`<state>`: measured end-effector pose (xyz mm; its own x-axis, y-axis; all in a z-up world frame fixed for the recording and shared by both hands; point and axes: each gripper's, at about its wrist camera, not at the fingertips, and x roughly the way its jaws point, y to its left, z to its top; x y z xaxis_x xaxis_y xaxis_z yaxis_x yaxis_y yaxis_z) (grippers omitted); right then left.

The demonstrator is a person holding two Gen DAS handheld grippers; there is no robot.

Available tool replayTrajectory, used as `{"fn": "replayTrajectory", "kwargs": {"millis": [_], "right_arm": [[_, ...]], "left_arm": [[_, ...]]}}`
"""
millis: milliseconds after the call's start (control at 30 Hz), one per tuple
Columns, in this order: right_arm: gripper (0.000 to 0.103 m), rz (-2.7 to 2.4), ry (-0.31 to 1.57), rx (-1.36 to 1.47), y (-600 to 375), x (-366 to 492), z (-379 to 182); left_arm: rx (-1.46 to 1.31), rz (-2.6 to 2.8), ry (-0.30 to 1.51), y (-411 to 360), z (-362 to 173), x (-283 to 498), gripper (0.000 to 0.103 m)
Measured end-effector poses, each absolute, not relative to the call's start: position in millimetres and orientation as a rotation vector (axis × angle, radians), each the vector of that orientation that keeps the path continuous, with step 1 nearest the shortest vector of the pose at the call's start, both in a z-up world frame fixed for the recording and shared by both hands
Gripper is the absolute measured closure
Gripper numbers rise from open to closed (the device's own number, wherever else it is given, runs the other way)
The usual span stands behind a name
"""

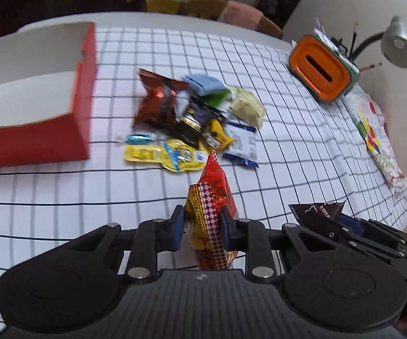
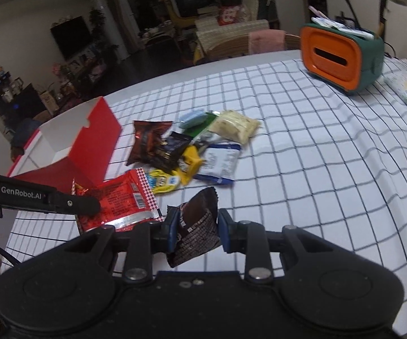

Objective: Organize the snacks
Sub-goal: 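Carry both snacks over the red box and open both grippers to drop them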

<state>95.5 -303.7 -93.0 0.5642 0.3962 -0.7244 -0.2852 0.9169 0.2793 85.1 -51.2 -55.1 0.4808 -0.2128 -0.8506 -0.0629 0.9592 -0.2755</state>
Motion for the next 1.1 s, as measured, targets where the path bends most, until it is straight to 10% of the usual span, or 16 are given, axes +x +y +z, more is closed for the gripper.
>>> {"fn": "replayTrajectory", "kwargs": {"millis": [1100], "right_arm": [[0.075,0.641,0.781,-0.096,-54.0,171.4,-31.5]], "left_arm": [[-0.333,0.103,0.84,177.6,17.2,123.9,0.078]]}}
